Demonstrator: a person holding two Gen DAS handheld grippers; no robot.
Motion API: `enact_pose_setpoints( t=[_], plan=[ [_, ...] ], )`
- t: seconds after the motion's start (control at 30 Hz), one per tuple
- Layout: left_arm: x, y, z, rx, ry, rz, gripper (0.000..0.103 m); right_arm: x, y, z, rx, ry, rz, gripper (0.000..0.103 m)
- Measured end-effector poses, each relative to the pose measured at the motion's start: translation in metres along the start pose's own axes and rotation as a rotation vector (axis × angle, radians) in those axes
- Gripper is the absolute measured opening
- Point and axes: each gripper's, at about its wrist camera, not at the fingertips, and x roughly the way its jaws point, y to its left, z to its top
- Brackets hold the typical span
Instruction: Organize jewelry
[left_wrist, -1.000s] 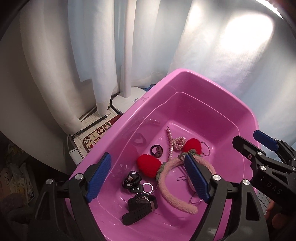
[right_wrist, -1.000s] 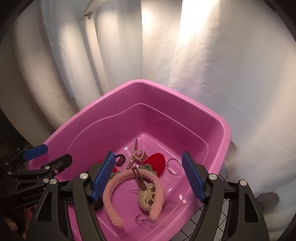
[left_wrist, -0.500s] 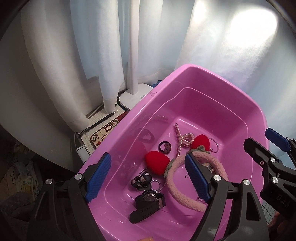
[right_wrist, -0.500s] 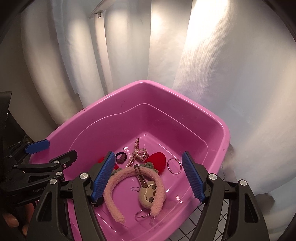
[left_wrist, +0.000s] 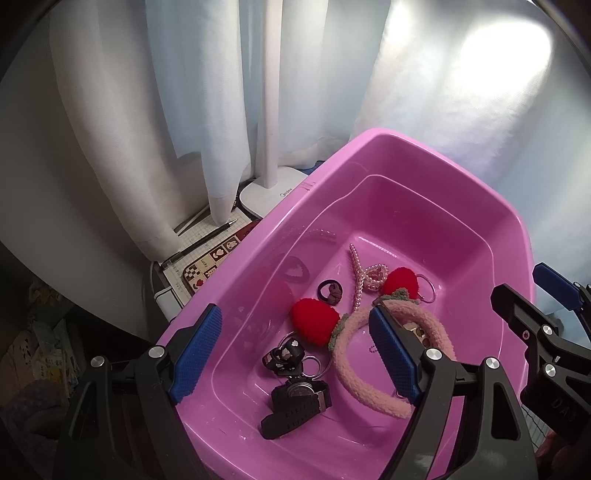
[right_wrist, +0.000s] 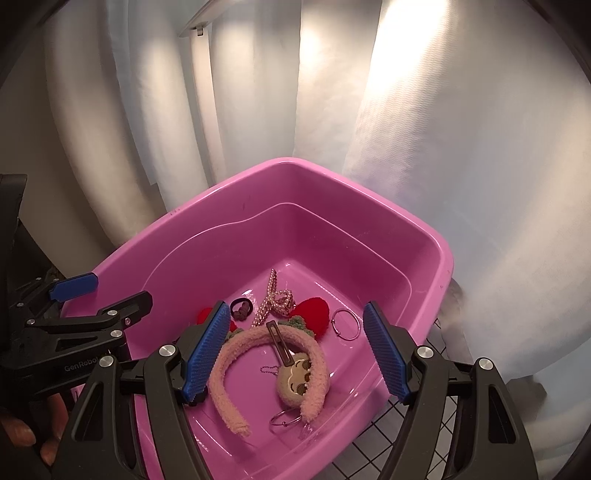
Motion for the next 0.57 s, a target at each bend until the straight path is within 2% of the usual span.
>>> enact_pose_setpoints(
  t=[0.57],
  plan=[
    [-0.0029, -0.0007, 0.0000, -0.001, -0.004, 0.001, 0.080, -0.0011, -0.0006, -0.0022, 0.009, -0.004, -0.010, 0.071]
  ],
)
